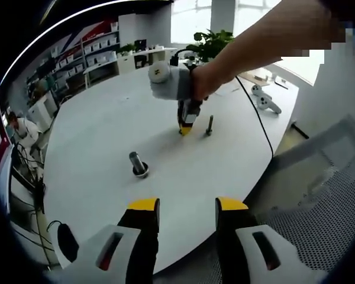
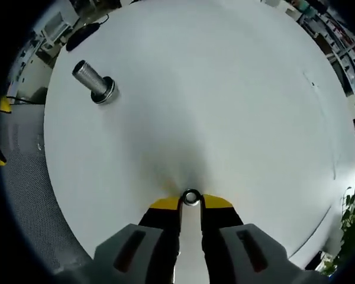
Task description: Place the washer onto the threaded stud by aligning its center hole with the stud, sliding it down to the base, and recovering from edge contact or off-axis alignment until the washer reaches the visible bottom stop.
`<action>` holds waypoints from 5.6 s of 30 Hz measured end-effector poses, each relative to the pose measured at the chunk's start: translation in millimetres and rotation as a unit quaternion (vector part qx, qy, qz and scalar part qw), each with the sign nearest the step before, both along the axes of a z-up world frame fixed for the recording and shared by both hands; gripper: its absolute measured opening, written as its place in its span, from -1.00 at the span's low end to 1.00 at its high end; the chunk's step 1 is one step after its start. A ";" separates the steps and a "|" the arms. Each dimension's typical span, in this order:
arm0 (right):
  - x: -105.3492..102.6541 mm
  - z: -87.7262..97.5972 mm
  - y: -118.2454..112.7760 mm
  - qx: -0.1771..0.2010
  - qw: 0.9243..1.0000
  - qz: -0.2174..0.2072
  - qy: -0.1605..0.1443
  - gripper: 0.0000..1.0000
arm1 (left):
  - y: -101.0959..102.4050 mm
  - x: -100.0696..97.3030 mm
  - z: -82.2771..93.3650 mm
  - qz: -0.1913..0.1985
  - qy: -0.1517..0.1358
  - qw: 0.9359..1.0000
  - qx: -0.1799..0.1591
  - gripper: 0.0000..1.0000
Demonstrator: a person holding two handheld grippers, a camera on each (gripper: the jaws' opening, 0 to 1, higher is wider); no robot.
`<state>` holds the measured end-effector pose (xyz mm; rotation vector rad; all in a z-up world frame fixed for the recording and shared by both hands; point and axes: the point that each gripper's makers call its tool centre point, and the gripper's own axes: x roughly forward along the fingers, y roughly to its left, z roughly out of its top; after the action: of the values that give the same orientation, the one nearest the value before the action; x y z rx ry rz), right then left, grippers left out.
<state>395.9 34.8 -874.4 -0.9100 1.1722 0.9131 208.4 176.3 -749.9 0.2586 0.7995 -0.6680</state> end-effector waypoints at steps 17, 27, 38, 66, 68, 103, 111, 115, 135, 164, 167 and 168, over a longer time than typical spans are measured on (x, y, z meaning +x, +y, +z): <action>-18.9 30.5 -3.9 0.052 0.997 -0.055 -0.014 -0.73 | -0.6 1.8 3.0 0.002 -0.005 1.000 -0.005 -0.28; -25.9 67.1 -31.2 0.079 0.993 -0.082 -0.035 -0.73 | -3.0 6.7 13.9 0.006 -0.025 1.000 -0.019 -0.28; -46.0 78.1 -61.3 0.073 0.992 -0.095 -0.031 -0.73 | -4.8 5.9 14.2 0.000 -0.028 0.999 -0.017 -0.28; -61.5 65.6 -56.5 0.059 0.996 -0.069 -0.008 -0.73 | -8.3 2.6 11.9 -0.012 -0.023 1.000 -0.015 -0.28; -61.5 64.8 -56.1 0.061 0.996 -0.071 -0.006 -0.73 | -8.8 2.2 11.6 -0.014 -0.022 1.000 -0.014 -0.28; -61.0 22.4 -51.2 0.066 0.992 -0.107 0.011 -0.65 | -7.8 -0.4 7.3 -0.014 -0.015 1.000 -0.008 -0.29; -66.6 30.1 -53.2 0.088 0.988 -0.127 -0.005 -0.49 | -9.2 -1.4 6.6 -0.018 -0.013 1.000 -0.008 -0.29; -70.3 38.0 -53.6 0.109 0.985 -0.130 -0.026 -0.46 | -11.2 -2.2 6.7 -0.023 -0.013 1.000 -0.008 -0.29; -120.0 87.6 -64.9 0.194 0.955 -0.202 -0.099 -0.43 | -14.3 -2.5 10.9 -0.028 -0.019 0.999 -0.017 -0.29; -137.4 143.5 -46.0 0.337 0.873 -0.304 -0.178 -0.42 | -16.3 0.3 16.7 -0.021 -0.029 0.999 -0.031 -0.30; -134.3 144.2 -50.3 0.327 0.875 -0.303 -0.191 -0.40 | -15.6 -1.1 13.9 -0.023 -0.026 0.999 -0.024 -0.30; -133.0 144.8 -51.5 0.325 0.874 -0.303 -0.196 -0.39 | -15.3 -0.7 14.4 -0.023 -0.027 0.999 -0.025 -0.30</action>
<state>262.9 -16.7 -729.5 -0.1294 0.6472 0.5037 207.7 161.0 -735.5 0.2496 0.7263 -0.7200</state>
